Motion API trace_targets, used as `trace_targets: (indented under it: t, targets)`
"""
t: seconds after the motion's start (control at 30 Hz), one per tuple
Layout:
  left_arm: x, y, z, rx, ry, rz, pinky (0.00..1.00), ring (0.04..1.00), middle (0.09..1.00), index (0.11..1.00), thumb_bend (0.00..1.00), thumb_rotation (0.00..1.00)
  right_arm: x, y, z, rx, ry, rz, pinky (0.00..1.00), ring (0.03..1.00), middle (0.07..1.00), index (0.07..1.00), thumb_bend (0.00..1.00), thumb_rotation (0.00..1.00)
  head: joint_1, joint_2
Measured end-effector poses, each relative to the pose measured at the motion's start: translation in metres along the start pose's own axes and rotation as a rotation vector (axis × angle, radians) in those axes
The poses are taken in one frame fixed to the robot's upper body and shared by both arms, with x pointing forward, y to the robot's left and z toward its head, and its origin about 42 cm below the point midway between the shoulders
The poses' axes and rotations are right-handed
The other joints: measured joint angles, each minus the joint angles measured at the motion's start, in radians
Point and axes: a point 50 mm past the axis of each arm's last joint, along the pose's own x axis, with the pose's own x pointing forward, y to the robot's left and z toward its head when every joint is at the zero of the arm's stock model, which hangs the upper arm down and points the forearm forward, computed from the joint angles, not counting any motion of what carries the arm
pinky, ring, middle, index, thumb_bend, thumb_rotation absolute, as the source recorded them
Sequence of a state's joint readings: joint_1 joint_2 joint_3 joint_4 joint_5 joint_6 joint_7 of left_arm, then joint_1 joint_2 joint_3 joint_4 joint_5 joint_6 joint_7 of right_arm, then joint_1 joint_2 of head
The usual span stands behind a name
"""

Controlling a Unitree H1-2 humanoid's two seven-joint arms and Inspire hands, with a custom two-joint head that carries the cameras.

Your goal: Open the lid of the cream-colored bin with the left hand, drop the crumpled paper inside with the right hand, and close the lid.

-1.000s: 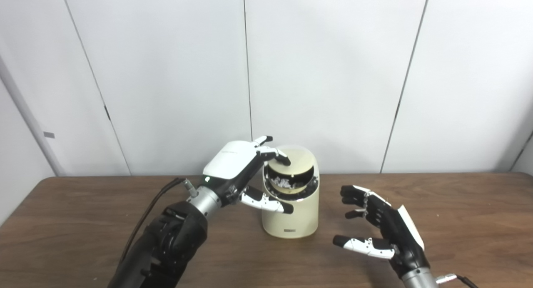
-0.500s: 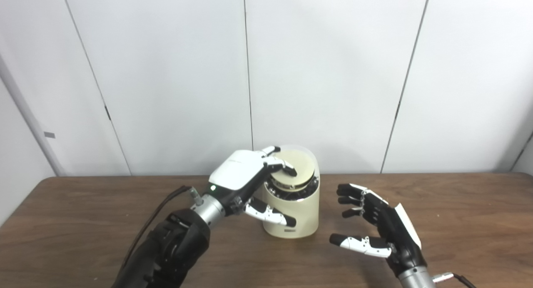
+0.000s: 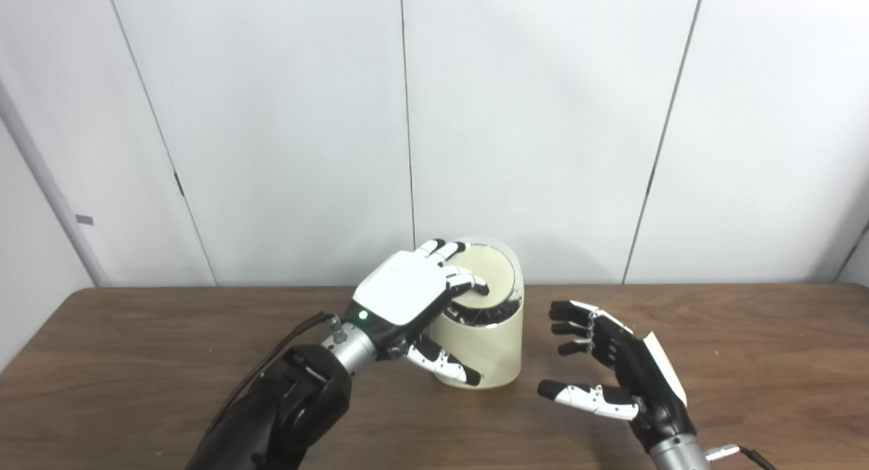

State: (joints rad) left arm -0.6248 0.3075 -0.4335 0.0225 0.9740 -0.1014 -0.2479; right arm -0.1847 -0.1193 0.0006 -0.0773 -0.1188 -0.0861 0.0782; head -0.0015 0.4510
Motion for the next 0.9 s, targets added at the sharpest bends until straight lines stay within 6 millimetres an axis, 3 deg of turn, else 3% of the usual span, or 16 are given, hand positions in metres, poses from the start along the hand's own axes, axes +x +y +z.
trace_targets:
  t: [0.33, 0.5, 0.9]
  targets:
    - [0.011, 0.002, 0.001, 0.043, 0.012, -0.031, 1.0, 0.982, 0.803, 0.797, 0.98, 0.47, 0.0, -0.001, 0.005, 0.003, -0.005, -0.007, 0.6, 0.729, 0.763, 0.734, 0.75, 0.26, 0.0, 0.009]
    - [0.017, 0.007, 0.003, 0.06, 0.013, -0.054, 1.0, 0.976, 0.792, 0.785, 1.0, 0.53, 0.0, -0.002, 0.005, 0.005, -0.001, -0.009, 0.6, 0.721, 0.769, 0.738, 0.76, 0.26, 0.0, 0.008]
    - [0.019, 0.011, 0.002, 0.056, 0.014, -0.064, 1.0, 0.953, 0.771, 0.768, 0.99, 0.52, 0.0, -0.002, 0.004, 0.008, 0.002, -0.011, 0.59, 0.716, 0.769, 0.737, 0.75, 0.28, 0.002, 0.003]
